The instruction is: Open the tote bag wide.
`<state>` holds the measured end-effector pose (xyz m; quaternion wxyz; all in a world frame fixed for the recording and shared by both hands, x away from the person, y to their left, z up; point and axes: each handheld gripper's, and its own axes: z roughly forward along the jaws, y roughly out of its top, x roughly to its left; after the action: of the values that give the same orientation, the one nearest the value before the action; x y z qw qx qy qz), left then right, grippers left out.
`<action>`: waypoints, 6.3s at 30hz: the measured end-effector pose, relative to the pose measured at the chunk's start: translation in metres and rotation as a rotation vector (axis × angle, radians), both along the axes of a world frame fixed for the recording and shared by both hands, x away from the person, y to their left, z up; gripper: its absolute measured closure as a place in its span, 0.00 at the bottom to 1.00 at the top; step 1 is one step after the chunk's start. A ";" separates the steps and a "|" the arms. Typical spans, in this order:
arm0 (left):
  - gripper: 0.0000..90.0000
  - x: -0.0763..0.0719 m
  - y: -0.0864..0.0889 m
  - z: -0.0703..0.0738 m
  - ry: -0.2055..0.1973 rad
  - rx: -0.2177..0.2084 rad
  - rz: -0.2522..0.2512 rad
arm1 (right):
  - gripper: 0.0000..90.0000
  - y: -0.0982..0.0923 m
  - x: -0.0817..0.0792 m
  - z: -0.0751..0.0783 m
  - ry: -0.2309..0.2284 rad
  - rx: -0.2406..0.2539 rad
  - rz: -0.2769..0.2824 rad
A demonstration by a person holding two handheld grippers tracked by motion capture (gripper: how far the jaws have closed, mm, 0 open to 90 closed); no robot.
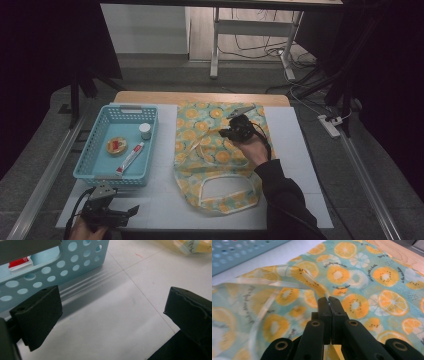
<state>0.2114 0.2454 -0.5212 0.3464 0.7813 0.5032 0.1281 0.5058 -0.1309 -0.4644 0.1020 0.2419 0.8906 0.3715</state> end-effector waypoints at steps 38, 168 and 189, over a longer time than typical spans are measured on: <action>0.02 -0.001 -0.001 0.000 -0.009 0.003 -0.005 | 0.28 -0.005 0.010 -0.016 0.015 -0.062 -0.041; 0.01 -0.001 0.001 0.001 -0.009 -0.007 -0.003 | 1.00 0.028 -0.033 0.064 0.049 0.074 0.188; 0.01 -0.001 0.005 0.001 -0.008 -0.042 0.002 | 1.00 0.032 -0.022 0.088 -0.013 0.112 0.166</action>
<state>0.2105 0.2501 -0.5207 0.3646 0.7729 0.5051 0.1207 0.4833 -0.0992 -0.3764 0.0627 0.1701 0.8847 0.4294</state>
